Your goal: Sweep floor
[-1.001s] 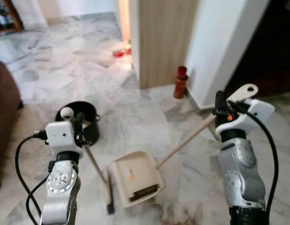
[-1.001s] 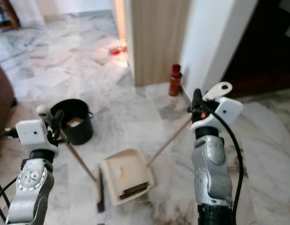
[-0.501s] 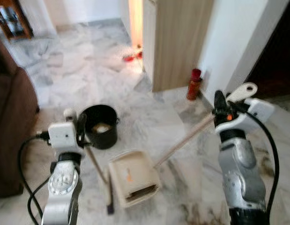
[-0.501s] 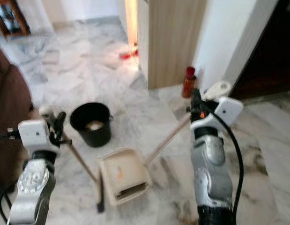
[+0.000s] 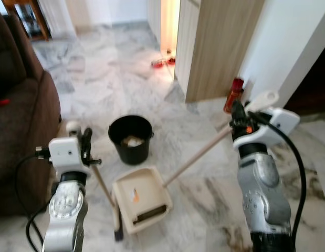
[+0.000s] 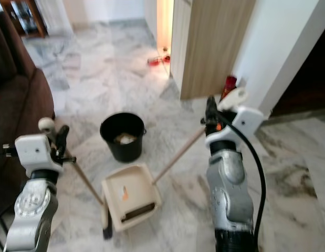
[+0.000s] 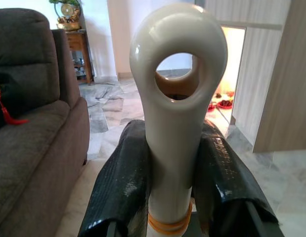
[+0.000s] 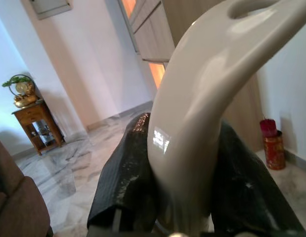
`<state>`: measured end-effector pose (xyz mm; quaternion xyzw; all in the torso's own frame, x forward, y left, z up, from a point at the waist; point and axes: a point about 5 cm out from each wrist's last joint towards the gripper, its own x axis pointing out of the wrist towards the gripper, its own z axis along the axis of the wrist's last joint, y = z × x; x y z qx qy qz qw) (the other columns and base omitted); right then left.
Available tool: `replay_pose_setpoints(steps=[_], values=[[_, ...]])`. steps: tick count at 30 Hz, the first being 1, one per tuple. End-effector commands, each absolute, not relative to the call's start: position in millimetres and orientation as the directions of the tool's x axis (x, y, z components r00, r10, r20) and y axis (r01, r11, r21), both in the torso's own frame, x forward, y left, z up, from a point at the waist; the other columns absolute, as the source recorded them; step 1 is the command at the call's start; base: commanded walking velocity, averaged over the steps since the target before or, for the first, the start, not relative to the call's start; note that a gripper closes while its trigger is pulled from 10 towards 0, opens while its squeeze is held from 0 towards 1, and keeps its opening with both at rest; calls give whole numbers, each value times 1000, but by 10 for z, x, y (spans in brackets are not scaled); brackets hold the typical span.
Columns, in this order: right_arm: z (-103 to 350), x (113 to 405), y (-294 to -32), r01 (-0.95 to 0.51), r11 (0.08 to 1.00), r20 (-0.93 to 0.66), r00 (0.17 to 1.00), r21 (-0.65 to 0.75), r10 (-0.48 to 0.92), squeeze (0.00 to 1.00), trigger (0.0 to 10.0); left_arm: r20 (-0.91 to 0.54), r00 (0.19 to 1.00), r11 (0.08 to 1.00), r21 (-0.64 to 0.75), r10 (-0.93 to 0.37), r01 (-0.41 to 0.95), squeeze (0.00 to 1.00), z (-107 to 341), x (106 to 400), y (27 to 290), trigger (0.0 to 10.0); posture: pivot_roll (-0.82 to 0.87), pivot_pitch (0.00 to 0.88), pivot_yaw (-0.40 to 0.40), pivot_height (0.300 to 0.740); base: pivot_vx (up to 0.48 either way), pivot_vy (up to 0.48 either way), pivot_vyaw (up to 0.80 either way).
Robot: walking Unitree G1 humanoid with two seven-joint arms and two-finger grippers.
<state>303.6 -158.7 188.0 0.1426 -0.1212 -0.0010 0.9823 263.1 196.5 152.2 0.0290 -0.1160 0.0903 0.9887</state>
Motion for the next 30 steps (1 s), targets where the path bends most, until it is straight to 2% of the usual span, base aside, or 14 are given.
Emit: replay_pose_setpoints(steps=[1, 8, 11, 24, 30], values=[[2037, 3017, -1583, -61, 949, 302, 953, 309, -37, 0, 10000, 277, 946, 980, 53, 169, -190, 0, 1611, 2625, 1960, 10000, 4, 79, 31, 740, 0, 0, 0], [2122, 3015, -1557, -87, 952, 336, 942, 295, -18, 0, 10000, 274, 945, 978, 53, 178, -200, 0, 1611, 2634, 1960, 10000, 3, 78, 33, 740, 39, 0, 0], [2270, 3026, -1545, -114, 949, 387, 922, 295, -9, 0, 10000, 273, 945, 977, 55, 182, -204, 0, 1609, 2636, 1961, 10000, 3, 78, 33, 740, 296, 0, 0], [2372, 3042, -1469, -146, 946, 427, 904, 290, 9, 0, 10000, 285, 941, 975, 74, 183, -212, 0, 1635, 2646, 1955, 10000, 9, 88, 32, 740, 334, 0, 0], [2379, 3042, -1460, -150, 941, 428, 904, 303, 7, 0, 10000, 286, 942, 975, 78, 177, -207, 0, 1636, 2642, 1942, 10000, 16, 90, 32, 740, 402, 0, 469]])
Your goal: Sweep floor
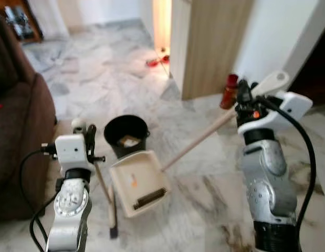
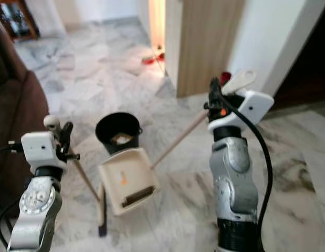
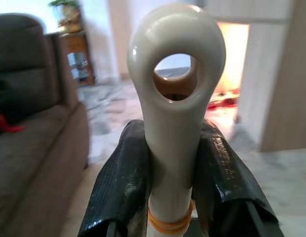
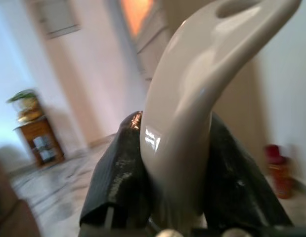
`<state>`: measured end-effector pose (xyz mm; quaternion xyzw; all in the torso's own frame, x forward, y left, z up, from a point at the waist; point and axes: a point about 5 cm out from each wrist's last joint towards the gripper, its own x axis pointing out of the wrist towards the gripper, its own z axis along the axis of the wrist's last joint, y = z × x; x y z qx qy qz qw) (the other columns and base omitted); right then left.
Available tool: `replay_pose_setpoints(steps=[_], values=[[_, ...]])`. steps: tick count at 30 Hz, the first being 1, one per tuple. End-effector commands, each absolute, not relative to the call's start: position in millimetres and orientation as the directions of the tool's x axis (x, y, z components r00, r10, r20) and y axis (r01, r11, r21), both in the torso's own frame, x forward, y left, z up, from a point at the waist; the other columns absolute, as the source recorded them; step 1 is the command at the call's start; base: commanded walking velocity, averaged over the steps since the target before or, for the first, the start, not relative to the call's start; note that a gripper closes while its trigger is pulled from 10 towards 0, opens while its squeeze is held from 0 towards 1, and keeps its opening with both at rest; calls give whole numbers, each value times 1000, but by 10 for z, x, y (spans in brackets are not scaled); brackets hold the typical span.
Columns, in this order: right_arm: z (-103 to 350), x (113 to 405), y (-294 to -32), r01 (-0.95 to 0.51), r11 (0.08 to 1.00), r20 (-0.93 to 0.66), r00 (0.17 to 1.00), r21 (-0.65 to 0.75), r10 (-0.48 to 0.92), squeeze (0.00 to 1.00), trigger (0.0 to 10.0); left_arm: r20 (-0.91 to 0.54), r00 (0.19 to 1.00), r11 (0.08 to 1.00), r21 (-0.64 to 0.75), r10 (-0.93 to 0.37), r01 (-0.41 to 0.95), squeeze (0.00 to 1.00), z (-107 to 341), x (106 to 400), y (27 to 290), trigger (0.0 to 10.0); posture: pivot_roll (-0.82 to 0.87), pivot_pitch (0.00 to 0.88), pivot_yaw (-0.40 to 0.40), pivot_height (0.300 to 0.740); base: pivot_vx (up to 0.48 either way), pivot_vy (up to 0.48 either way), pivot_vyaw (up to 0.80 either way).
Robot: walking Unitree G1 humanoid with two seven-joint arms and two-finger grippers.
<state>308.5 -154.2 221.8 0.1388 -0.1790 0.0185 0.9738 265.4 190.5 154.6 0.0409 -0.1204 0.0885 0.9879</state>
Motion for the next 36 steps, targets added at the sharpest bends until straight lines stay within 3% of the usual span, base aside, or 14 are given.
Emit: replay_pose_setpoints(steps=[1, 36], values=[[2378, 3043, -1457, -152, 938, 428, 904, 312, 5, 0, 10000, 287, 941, 975, 79, 178, -208, 0, 1638, 2644, 1942, 10000, 16, 90, 32, 740, 420, 0, 0], [2641, 3038, -1519, -132, 944, 537, 842, 303, -54, 0, 10000, 287, 941, 975, 76, 180, -210, 0, 1632, 2641, 1924, 10000, 13, 64, 33, 740, 422, 0, 0]])
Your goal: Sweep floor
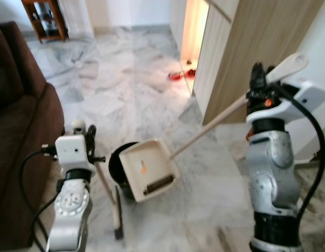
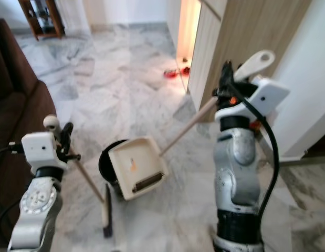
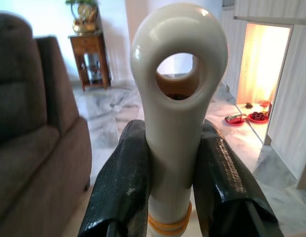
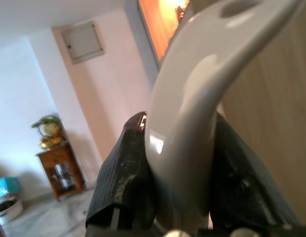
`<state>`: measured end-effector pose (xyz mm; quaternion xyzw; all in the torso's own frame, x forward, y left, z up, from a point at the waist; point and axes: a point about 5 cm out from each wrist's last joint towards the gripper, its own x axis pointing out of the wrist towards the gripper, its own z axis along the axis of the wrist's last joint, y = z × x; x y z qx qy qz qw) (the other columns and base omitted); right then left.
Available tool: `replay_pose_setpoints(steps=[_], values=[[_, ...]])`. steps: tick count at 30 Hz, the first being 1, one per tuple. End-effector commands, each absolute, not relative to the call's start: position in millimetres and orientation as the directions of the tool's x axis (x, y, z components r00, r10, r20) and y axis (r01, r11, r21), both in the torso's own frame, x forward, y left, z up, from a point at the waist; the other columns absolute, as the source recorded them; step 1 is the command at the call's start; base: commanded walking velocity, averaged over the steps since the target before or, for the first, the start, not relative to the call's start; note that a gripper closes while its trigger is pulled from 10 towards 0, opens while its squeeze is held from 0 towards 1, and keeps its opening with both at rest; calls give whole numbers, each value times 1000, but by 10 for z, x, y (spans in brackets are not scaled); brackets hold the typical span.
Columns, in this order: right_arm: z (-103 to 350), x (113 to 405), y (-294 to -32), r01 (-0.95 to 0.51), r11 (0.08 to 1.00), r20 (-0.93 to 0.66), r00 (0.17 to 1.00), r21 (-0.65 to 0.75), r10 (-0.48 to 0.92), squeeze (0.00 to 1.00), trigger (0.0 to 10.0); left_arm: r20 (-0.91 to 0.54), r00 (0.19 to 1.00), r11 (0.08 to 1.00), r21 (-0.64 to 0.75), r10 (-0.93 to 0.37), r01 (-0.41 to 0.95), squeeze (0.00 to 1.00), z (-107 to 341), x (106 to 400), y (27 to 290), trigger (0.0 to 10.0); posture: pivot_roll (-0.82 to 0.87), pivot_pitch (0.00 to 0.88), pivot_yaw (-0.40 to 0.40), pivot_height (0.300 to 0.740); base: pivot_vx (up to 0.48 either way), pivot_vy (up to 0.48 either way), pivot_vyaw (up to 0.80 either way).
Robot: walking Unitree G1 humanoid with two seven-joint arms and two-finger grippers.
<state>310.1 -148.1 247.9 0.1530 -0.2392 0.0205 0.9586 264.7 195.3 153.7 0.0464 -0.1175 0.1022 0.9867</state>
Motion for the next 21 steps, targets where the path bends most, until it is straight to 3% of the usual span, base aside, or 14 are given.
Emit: replay_pose_setpoints(steps=[1, 13, 21], values=[[2642, 3037, -1520, -132, 944, 537, 842, 303, -54, 0, 10000, 286, 941, 975, 75, 179, -209, 0, 1631, 2640, 1919, 10000, 11, 61, 33, 740, 424, 0, 0], [2651, 3042, -1515, -139, 942, 539, 840, 305, -51, 0, 10000, 284, 943, 976, 74, 175, -204, 0, 1622, 2632, 1921, 10000, 15, 71, 30, 740, 420, 0, 0], [2648, 3036, -1519, -140, 942, 537, 842, 305, -49, 0, 10000, 288, 945, 981, 68, 153, -179, 0, 1619, 2629, 1881, 10000, 14, 75, 30, 740, 30, 0, 0]])
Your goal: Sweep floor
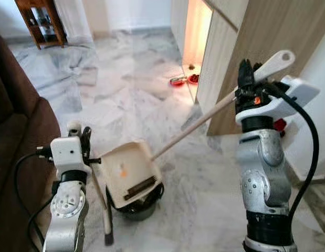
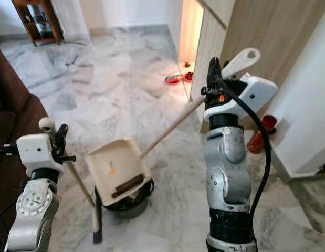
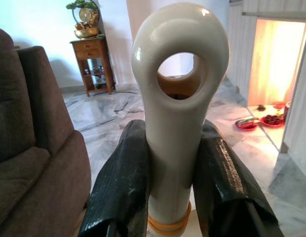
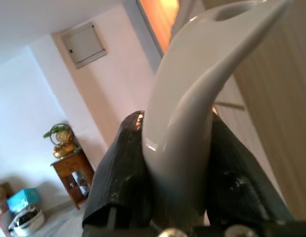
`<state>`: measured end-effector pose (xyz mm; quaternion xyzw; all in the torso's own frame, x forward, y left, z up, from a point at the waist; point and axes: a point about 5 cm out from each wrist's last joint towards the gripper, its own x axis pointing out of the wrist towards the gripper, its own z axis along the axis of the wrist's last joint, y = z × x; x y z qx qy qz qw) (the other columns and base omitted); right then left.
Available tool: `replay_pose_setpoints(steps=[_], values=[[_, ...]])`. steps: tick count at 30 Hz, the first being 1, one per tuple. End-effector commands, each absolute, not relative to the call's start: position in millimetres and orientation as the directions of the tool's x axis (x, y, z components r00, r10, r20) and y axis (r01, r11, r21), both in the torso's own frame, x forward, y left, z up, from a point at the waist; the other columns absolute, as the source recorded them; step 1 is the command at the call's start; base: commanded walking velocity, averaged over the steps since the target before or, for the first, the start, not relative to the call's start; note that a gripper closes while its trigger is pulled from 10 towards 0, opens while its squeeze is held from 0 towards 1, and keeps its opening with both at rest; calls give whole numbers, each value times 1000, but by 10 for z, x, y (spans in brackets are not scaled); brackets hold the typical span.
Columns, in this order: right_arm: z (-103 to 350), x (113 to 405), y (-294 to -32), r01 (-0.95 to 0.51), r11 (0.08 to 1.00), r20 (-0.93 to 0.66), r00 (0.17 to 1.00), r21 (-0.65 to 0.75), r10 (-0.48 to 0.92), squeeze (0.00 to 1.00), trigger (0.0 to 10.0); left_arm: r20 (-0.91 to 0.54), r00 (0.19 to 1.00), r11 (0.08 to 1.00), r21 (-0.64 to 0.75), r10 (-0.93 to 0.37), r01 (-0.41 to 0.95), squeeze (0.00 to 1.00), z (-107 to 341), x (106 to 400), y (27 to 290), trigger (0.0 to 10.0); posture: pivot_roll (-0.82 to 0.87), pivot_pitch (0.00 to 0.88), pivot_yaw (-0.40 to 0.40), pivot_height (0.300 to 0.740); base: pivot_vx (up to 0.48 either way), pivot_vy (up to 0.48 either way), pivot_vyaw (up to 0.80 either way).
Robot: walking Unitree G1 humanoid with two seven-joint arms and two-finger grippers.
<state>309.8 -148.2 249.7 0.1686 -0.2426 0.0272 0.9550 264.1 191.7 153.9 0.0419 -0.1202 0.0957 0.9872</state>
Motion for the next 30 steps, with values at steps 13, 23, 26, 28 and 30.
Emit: replay_pose_setpoints(steps=[13, 23, 26, 28, 30], values=[[2714, 2944, -1420, -159, 975, 591, 806, 157, 36, 0, 10000, 278, 948, 981, 72, 153, -179, 0, 1603, 2624, 1890, 10000, 17, 85, 29, 740, 0, 0, 0], [2787, 2824, -1171, -213, 970, 642, 761, 114, 92, 0, 10000, 278, 949, 983, 68, 148, -173, 0, 1605, 2624, 1875, 10000, 13, 95, 29, 740, 0, 0, 0], [2795, 2778, -1098, -234, 967, 655, 746, 96, 116, 0, 10000, 278, 950, 983, 67, 146, -171, 0, 1605, 2624, 1872, 10000, 12, 97, 29, 740, 0, 0, 0], [2803, 2767, -1084, -239, 966, 660, 742, 98, 117, 0, 10000, 277, 950, 983, 67, 145, -170, 0, 1605, 2626, 1869, 10000, 12, 97, 29, 740, 0, 0, 0], [2819, 2743, -1054, -250, 964, 670, 732, 95, 124, 0, 10000, 278, 950, 983, 68, 144, -169, 0, 1605, 2626, 1867, 10000, 12, 97, 29, 740, 0, 0, 0]])
